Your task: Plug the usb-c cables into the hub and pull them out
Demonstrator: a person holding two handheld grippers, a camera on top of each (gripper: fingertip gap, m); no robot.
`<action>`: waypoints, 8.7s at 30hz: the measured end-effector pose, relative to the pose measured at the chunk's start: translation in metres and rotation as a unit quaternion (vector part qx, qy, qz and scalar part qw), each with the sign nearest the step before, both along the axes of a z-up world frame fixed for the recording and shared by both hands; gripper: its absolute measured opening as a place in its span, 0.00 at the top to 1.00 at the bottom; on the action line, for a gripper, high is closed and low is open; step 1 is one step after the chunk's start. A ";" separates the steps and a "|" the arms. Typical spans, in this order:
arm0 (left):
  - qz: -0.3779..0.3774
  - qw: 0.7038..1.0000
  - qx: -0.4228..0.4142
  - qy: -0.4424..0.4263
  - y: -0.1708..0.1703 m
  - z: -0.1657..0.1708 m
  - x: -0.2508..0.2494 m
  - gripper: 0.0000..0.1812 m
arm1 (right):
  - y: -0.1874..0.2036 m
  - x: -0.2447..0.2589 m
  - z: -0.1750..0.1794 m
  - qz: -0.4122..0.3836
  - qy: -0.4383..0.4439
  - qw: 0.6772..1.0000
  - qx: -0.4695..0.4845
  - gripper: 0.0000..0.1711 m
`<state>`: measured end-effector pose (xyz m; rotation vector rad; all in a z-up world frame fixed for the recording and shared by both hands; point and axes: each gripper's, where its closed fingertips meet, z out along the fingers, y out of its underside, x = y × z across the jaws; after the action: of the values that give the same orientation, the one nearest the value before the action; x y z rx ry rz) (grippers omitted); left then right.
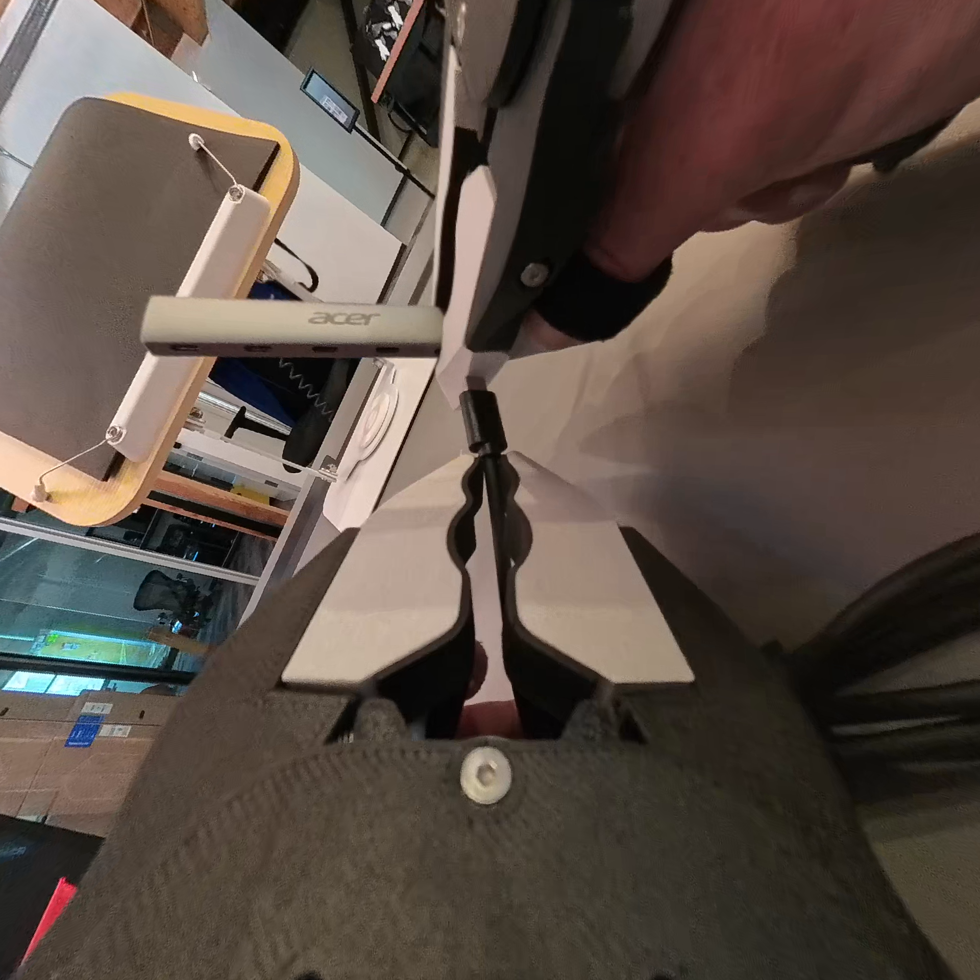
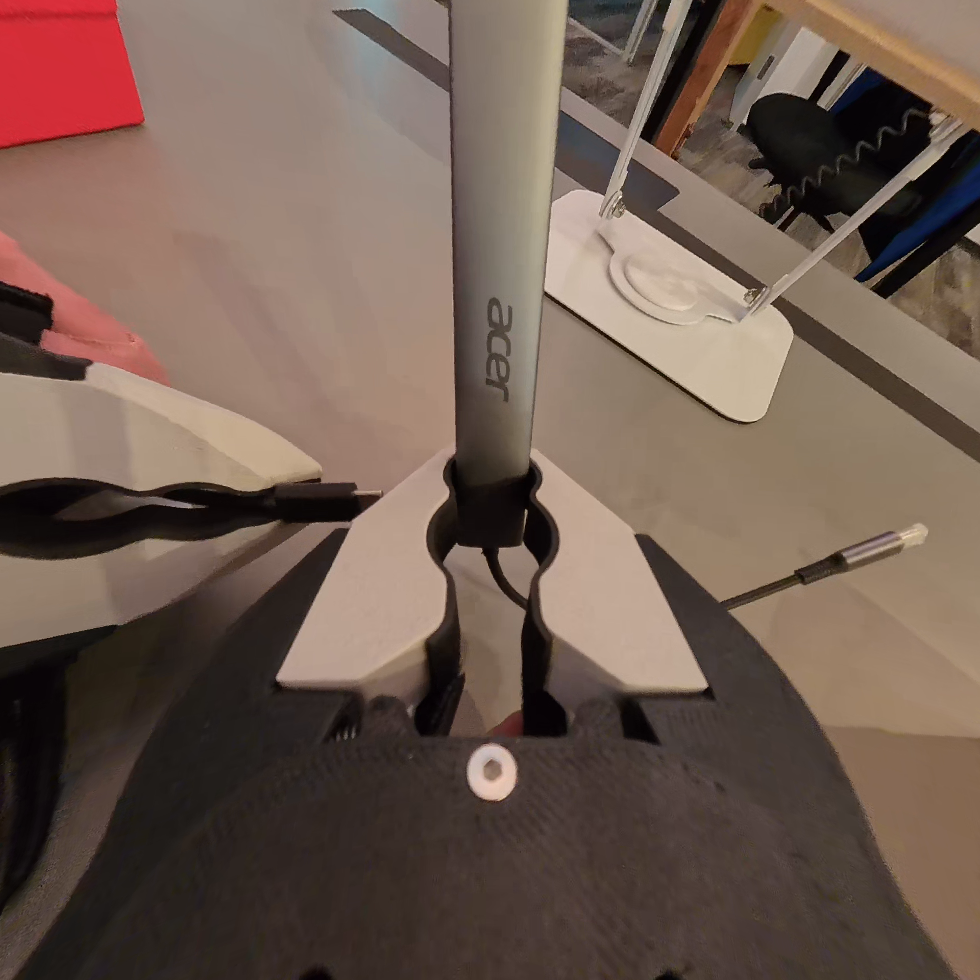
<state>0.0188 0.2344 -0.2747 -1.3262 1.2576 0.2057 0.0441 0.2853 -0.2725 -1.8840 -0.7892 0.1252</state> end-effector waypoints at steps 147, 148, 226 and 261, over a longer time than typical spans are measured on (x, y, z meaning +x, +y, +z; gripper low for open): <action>0.016 0.988 -0.106 -0.108 0.014 0.031 -0.021 0.93 | -0.010 -0.009 -0.002 0.051 0.051 0.995 -0.067 0.91; 0.014 0.985 -0.120 -0.120 0.014 0.032 -0.020 0.93 | -0.010 -0.010 -0.003 0.053 0.052 0.995 -0.071 0.91; 0.021 0.982 -0.157 -0.100 0.026 0.035 -0.017 0.93 | -0.017 -0.032 -0.019 0.144 -0.033 0.989 -0.028 0.90; -0.066 0.980 -0.161 -0.098 0.011 0.043 -0.013 0.93 | -0.038 -0.040 -0.014 0.205 0.045 0.973 -0.098 0.91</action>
<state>0.0061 0.2459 -0.2314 -1.4908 1.2389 -0.2275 0.0043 0.2473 -0.2863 -1.8574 -1.1281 0.5621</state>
